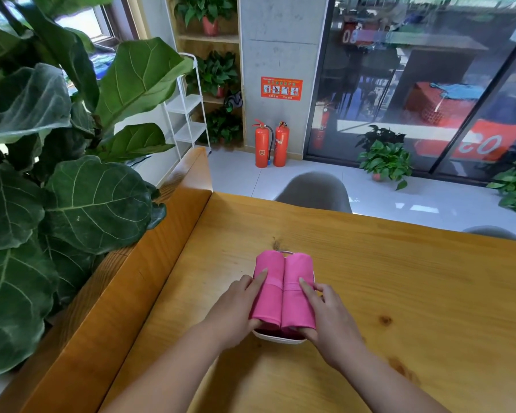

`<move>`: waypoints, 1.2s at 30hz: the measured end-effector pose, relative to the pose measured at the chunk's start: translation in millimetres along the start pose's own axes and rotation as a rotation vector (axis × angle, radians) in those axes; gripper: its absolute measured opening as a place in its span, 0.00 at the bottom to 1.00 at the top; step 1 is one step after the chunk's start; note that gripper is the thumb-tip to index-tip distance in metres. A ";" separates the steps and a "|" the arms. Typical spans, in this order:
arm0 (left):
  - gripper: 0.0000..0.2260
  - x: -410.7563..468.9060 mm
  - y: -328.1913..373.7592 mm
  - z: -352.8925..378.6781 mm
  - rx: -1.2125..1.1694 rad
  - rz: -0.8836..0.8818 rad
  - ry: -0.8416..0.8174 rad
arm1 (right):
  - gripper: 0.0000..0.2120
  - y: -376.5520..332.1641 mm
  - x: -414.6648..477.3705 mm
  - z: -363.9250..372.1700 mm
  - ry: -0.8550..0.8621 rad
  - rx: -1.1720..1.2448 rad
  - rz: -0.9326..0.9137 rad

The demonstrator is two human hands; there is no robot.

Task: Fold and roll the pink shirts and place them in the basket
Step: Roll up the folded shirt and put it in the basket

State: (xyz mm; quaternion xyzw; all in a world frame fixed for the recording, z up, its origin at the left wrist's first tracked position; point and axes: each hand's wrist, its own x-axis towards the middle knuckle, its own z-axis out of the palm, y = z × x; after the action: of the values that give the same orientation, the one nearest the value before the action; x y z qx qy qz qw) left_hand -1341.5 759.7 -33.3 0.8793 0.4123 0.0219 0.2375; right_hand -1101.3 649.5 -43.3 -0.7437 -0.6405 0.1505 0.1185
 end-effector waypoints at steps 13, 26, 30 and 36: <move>0.33 49.9 14.7 -10.1 -0.312 -0.145 0.072 | 0.35 2.5 64.5 -11.5 -0.057 0.215 0.098; 0.32 85.6 6.3 34.3 -0.191 -0.201 0.097 | 0.30 -17.1 95.1 23.4 -0.030 0.105 0.184; 0.33 83.8 11.5 23.3 -0.223 -0.259 0.043 | 0.34 -13.9 94.6 14.7 -0.069 0.250 0.166; 0.36 45.9 20.1 43.3 -0.496 -0.240 0.124 | 0.35 -17.4 38.8 36.1 0.032 0.548 0.155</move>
State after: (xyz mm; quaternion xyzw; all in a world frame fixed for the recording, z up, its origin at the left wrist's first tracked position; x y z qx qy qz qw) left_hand -1286.7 765.1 -70.2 0.7363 0.5093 0.1476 0.4204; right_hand -1125.6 689.9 -73.2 -0.7330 -0.5152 0.3149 0.3132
